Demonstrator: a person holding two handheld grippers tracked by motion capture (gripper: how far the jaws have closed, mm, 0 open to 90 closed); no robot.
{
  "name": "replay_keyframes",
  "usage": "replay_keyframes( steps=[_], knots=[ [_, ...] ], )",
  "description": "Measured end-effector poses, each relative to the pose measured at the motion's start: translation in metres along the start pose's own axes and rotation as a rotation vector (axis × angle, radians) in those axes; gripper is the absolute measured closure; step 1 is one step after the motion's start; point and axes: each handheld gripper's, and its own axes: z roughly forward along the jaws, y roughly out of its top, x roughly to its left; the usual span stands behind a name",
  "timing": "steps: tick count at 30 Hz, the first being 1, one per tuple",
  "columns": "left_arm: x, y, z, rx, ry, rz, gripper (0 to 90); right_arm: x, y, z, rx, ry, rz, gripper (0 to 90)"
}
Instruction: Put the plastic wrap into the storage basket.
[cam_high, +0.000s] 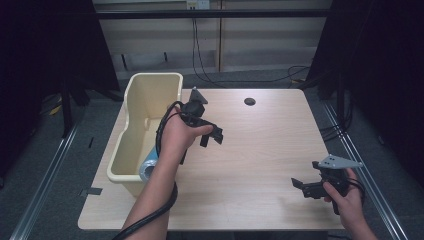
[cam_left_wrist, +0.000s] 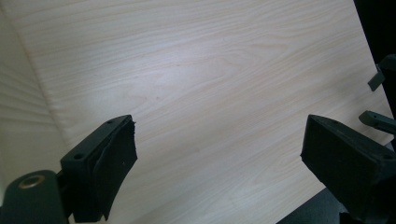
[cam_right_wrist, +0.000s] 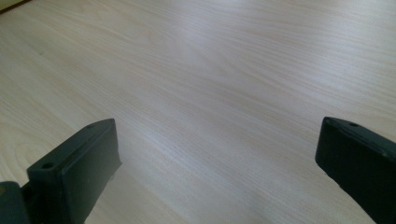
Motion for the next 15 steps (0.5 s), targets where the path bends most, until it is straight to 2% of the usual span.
replay_keyframes(
  steps=[2,10,15],
  knots=[
    [-0.001,-0.001,0.003,0.007,-0.019,0.005,10.7,0.000,0.000,0.000,0.000,-0.002,0.006,0.0],
    [-0.004,-0.006,0.017,0.003,-0.024,0.021,10.2,0.000,0.000,0.000,0.002,-0.003,0.005,0.0],
    [-0.007,-0.009,0.023,0.019,-0.031,0.050,10.4,0.000,0.000,-0.001,0.002,-0.001,0.006,0.0]
  ],
)
